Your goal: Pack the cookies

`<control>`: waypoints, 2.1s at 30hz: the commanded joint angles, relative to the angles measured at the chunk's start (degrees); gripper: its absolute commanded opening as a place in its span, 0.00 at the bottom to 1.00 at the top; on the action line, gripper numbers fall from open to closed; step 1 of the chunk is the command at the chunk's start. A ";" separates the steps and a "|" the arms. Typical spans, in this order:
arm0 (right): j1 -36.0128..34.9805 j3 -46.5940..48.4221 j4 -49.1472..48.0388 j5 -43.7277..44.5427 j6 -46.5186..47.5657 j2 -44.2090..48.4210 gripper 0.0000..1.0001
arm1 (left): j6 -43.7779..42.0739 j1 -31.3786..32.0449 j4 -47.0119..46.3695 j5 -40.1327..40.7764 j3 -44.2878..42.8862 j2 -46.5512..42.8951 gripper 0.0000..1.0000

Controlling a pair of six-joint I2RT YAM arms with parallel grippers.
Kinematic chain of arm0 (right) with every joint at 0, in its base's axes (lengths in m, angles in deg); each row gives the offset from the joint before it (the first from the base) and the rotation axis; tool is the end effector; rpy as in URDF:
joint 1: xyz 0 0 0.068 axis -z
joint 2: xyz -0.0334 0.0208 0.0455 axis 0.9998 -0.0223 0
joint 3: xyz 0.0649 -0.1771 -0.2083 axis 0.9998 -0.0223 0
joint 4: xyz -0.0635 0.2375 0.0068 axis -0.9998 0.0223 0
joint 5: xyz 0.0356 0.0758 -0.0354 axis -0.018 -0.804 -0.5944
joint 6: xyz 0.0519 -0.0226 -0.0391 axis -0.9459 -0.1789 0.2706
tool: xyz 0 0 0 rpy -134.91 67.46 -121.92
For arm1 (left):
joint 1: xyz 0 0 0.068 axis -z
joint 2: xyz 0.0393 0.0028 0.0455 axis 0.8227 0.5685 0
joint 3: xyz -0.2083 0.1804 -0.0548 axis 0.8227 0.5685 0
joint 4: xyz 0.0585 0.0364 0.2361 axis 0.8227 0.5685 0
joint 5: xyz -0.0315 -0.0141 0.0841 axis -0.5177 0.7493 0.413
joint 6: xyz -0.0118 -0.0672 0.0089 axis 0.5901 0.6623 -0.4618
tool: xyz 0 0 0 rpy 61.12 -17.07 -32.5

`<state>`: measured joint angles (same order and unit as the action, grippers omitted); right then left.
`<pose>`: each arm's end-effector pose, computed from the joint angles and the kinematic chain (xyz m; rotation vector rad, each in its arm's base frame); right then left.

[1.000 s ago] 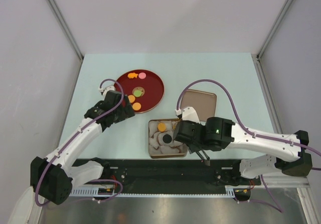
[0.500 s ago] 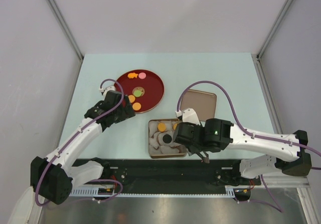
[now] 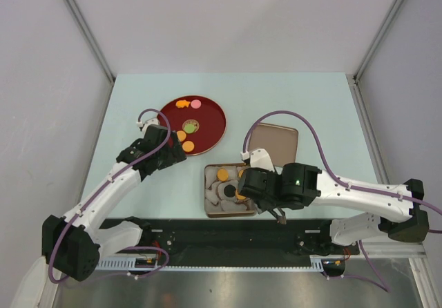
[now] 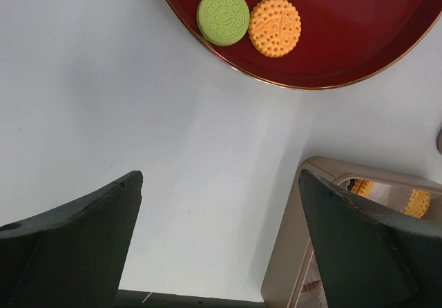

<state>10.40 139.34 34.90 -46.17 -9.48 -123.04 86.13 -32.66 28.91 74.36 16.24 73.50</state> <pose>0.0637 0.1953 0.3284 -0.6685 2.5395 0.0964 0.1942 -0.0658 0.2494 -0.4553 2.4167 -0.1471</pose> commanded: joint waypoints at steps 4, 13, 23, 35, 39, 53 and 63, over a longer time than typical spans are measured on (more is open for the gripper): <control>0.45 2.89 -6.52 4.22 2.59 2.15 0.50 | 0.33 -0.38 -1.48 -0.15 -0.06 -0.28 1.00; 12.39 6.32 -25.06 -5.15 18.59 -7.86 0.50 | 0.41 -0.46 0.62 1.77 -1.63 -2.21 1.00; 19.79 24.94 -31.59 -14.93 30.29 -29.73 0.50 | 3.58 -0.64 5.02 8.02 -5.77 -4.49 1.00; 20.14 37.53 -29.30 -17.57 33.72 -45.30 0.50 | 3.23 -2.31 4.23 8.02 -2.70 -6.60 1.00; 20.40 38.93 -29.03 -16.08 34.51 -47.33 0.50 | 3.14 -2.40 3.53 7.67 -1.82 -6.96 1.00; 20.67 40.61 -26.66 -11.24 36.27 -49.18 0.51 | 2.53 -2.57 2.30 6.35 -0.76 -6.34 1.00; 20.58 36.47 -27.28 -12.65 36.18 -48.65 0.50 | 2.35 -2.57 1.95 5.91 -0.15 -5.99 1.00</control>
<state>30.96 176.38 8.25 -59.09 25.69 -172.99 88.64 -34.78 32.30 80.81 15.68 67.75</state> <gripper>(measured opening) 0.508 0.996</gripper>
